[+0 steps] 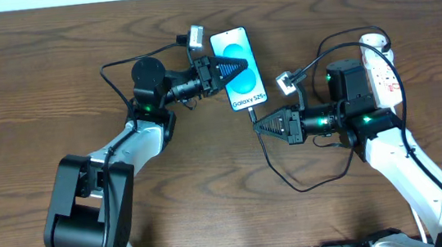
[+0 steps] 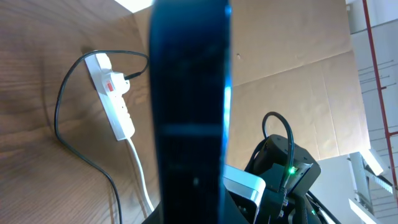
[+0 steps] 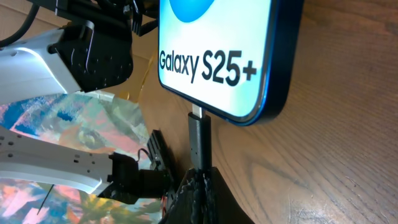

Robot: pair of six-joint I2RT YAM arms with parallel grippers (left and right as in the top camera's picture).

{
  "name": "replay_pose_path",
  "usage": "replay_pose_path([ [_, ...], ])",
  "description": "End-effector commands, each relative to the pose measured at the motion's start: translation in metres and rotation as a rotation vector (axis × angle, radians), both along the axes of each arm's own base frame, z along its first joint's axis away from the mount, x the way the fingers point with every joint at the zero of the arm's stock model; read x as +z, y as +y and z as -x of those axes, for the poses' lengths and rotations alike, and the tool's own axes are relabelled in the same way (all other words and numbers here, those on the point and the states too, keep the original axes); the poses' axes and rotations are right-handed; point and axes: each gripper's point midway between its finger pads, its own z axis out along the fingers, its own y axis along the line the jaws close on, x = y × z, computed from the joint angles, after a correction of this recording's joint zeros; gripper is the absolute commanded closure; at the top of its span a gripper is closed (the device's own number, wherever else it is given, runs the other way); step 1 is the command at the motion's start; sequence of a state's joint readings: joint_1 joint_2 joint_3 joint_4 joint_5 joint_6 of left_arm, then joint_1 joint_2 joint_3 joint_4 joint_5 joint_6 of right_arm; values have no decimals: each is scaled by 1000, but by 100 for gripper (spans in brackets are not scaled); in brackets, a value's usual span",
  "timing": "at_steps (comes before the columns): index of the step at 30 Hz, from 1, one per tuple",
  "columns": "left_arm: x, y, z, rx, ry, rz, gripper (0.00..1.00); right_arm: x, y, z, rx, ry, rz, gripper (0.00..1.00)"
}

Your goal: Plug charger to phone and switch on socket

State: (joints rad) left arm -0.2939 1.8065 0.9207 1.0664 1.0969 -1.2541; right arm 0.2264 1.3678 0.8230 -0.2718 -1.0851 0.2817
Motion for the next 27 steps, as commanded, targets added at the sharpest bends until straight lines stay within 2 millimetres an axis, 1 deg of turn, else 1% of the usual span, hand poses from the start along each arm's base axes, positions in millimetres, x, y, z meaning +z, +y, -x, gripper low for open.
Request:
replay_pose_path([
  [1,17,-2,4,-28,-82,5,93,3,-2,0,-2,7,-15,99],
  [16,16,-3,6,-40,-94,0,93,3,-2,0,-3,7,-13,99],
  [20,10,-3,5,-40,-53,-12,93,-1,-3,-3,-22,5,7,99],
  [27,9,-3,5,-40,-49,-12,93,-3,-5,-6,-41,-2,26,99],
])
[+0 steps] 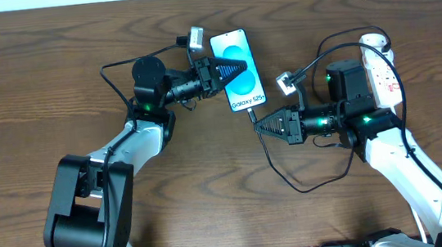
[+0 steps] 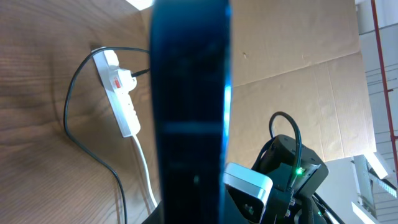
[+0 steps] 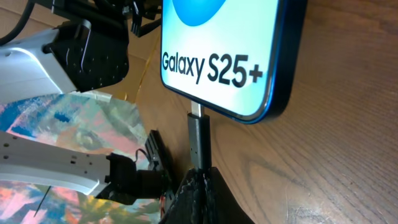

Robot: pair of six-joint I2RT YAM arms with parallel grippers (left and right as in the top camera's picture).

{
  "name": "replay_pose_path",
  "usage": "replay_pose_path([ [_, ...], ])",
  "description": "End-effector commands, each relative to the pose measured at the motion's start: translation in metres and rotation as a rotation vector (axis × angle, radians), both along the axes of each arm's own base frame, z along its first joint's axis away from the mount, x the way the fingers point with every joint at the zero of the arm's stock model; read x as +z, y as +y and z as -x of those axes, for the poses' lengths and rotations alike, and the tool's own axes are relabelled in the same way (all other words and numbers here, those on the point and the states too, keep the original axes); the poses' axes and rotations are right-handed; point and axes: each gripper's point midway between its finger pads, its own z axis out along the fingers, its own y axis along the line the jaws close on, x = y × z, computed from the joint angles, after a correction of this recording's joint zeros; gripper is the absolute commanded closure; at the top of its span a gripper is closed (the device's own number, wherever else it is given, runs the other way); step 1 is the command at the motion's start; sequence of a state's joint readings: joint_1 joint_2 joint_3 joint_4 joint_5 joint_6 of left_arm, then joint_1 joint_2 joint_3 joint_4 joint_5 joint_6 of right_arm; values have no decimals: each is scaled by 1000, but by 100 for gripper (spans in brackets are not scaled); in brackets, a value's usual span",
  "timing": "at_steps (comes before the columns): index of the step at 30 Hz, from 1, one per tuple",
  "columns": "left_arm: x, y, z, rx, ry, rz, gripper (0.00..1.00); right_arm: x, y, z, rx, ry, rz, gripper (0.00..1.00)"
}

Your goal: Plug charger to phone and switch on socket

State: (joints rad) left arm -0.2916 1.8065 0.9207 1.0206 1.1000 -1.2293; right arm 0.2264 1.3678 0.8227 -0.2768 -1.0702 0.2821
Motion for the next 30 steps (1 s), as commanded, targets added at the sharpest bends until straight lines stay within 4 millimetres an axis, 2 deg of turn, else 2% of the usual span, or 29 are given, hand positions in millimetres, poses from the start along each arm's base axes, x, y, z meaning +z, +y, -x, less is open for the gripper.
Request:
replay_pose_path([
  [1,16,-3,6,-40,-69,7,93,-1,-4,-5,-30,-5,14,99],
  [8,17,-3,2,-17,-68,9,93,-6,2,-4,-40,13,44,99],
  [22,17,-3,4,-30,-107,0,93,0,8,-6,-34,-20,26,99],
  [27,17,8,-6,18,-113,-2,93,-2,7,-2,-33,10,35,99],
  [30,17,18,-13,44,-113,-4,92,3,6,0,-38,-12,36,99],
])
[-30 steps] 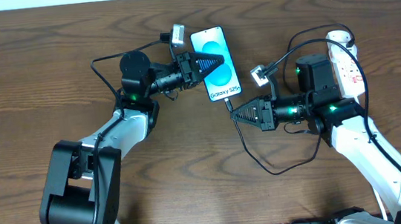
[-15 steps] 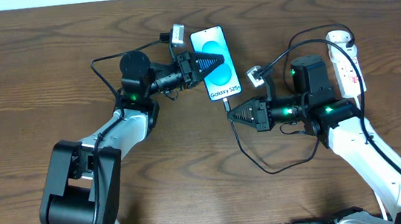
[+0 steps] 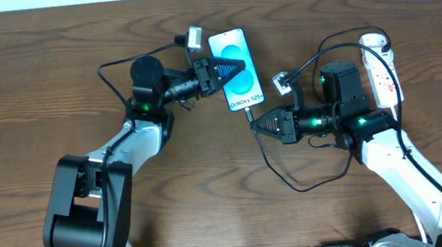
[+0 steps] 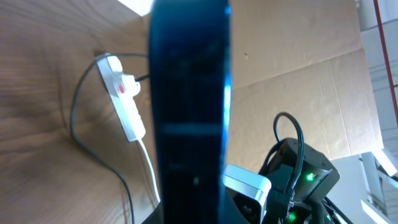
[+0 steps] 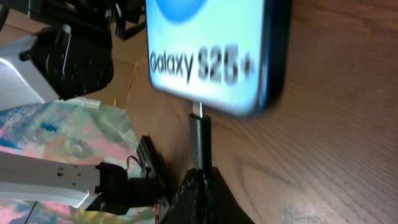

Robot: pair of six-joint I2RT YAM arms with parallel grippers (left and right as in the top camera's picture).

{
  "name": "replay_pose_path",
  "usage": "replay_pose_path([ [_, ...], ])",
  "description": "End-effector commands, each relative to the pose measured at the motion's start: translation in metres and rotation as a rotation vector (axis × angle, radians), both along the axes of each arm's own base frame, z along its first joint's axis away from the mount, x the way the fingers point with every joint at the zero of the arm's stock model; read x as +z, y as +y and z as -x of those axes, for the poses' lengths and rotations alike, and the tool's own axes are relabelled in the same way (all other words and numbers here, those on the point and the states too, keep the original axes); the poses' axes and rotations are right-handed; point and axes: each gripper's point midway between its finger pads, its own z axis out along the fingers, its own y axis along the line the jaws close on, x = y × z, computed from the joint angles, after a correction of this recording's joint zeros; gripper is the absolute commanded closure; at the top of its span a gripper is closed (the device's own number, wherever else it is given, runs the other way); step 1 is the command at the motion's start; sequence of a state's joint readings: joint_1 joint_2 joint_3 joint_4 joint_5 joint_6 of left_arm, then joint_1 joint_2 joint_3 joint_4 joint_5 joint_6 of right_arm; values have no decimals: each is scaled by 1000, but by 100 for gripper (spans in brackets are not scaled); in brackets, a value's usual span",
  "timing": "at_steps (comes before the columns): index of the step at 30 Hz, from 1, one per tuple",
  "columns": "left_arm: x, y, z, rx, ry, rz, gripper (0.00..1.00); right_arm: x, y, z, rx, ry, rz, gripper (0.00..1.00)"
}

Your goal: Plug charger to phone and switch on socket

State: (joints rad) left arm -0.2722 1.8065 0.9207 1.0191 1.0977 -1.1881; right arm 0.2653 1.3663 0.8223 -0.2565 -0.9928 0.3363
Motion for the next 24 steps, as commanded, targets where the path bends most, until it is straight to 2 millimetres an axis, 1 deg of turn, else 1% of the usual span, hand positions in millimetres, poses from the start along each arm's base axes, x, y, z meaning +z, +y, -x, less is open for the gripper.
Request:
replay_pose_path([
  [1,17,12,-8,24,-74,6,93,9,-1,1,-11,-33,1,99],
  [5,17,11,-8,22,-74,6,93,12,-3,-1,-29,-54,12,99],
  [15,18,6,-5,9,-53,13,93,11,1,3,-14,-48,13,99],
  [24,19,6,-5,8,-33,21,93,13,2,1,-38,-3,-3,99],
])
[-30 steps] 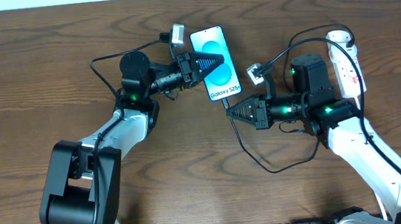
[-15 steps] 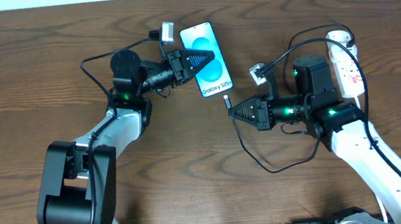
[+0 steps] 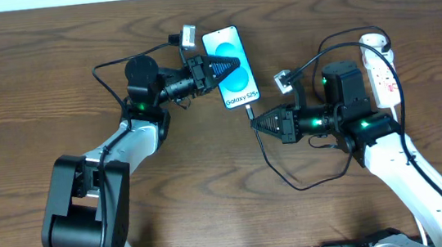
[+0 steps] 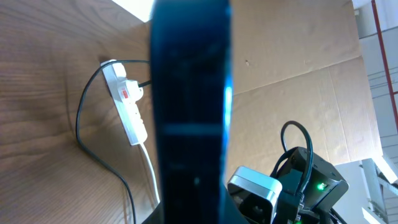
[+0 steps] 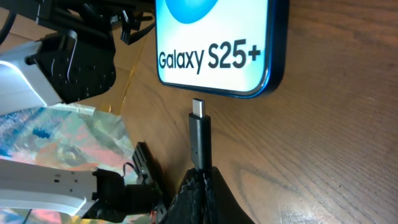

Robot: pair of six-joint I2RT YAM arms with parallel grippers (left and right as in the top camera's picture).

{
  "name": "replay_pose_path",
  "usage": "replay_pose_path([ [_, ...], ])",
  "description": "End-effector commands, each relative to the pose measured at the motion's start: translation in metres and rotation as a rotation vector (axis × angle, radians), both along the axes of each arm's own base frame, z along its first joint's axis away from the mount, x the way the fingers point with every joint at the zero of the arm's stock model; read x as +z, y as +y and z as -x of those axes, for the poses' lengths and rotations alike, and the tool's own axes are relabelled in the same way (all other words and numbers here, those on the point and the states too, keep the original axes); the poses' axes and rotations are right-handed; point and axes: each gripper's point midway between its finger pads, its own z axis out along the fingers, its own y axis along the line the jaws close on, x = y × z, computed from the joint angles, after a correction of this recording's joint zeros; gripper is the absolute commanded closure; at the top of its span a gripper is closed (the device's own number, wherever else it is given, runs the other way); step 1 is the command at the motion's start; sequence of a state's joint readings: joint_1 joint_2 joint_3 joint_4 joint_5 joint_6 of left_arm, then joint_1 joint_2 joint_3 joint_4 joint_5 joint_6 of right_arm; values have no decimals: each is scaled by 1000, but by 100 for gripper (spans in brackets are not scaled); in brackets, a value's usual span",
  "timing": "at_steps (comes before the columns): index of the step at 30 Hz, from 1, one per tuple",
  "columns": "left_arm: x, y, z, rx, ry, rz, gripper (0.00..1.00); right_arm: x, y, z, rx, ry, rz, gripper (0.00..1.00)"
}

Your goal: Plug charger to phone and switch on socket

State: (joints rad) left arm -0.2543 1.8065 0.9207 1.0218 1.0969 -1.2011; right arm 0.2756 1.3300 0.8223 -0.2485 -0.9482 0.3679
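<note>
The blue phone (image 3: 230,67) with a lit "Galaxy S25+" screen lies flat on the table, and my left gripper (image 3: 217,66) is shut on its long side. In the left wrist view its dark edge (image 4: 189,112) fills the middle. My right gripper (image 5: 200,171) is shut on the black charger plug (image 5: 199,134). The plug's metal tip points at the phone's (image 5: 217,43) bottom edge with a small gap between them. The white power strip (image 3: 380,61) with a red switch (image 4: 126,94) lies at the far right, with a plug seated in it.
The black charger cable (image 3: 279,171) loops over the table in front of the right arm and runs back to the strip. A white lead (image 4: 146,171) trails from the strip. The right arm's wrist camera (image 4: 252,190) shows behind the phone.
The phone, in my left gripper, has shifted up and to the left. The plug's tip was at the phone's bottom edge and now stands apart from it. Both grippers stay shut.
At the first two moments my left gripper held the phone and my right gripper held the plug with its tip at the phone's bottom port. Then both stood slightly further left, still joined. Now the phone sits further up-left and the plug is free of it.
</note>
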Motion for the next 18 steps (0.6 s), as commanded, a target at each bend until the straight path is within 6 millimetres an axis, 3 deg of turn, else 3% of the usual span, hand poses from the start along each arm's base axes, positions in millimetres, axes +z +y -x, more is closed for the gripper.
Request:
replay_pose_path([
  [1,18,-1,0,-11,-38,18,92,6,3,4,-4,25,-20,99],
  [18,22,1,-4,16,2,43,92,15,6,5,7,50,-68,99],
])
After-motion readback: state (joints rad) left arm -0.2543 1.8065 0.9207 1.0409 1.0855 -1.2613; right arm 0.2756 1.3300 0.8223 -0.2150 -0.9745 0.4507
